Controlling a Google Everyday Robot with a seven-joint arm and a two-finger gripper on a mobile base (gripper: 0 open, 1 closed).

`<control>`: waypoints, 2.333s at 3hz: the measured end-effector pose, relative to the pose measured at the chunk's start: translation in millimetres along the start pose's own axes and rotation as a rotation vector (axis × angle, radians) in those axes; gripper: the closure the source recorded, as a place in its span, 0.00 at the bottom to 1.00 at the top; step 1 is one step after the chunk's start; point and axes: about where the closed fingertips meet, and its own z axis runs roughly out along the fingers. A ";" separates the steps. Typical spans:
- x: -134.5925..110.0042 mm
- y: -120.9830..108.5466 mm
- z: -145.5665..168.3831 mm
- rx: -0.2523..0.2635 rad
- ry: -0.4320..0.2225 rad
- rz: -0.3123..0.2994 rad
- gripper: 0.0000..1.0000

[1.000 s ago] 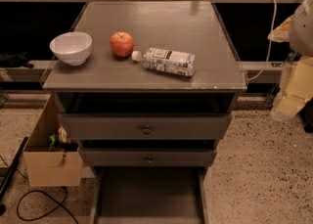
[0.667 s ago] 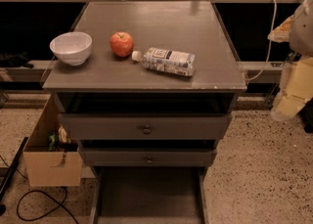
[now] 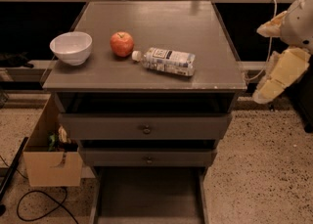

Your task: Place blue plastic bottle into bottom drawer

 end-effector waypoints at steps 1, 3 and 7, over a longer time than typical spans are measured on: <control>-16.9 -24.1 12.2 0.010 -0.164 0.003 0.00; -62.4 -42.1 49.5 0.073 -0.200 0.082 0.00; -56.3 -111.4 128.4 0.092 -0.201 0.200 0.00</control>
Offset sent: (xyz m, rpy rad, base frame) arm 0.0766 0.0638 -0.0101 0.3056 -0.0833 -0.0274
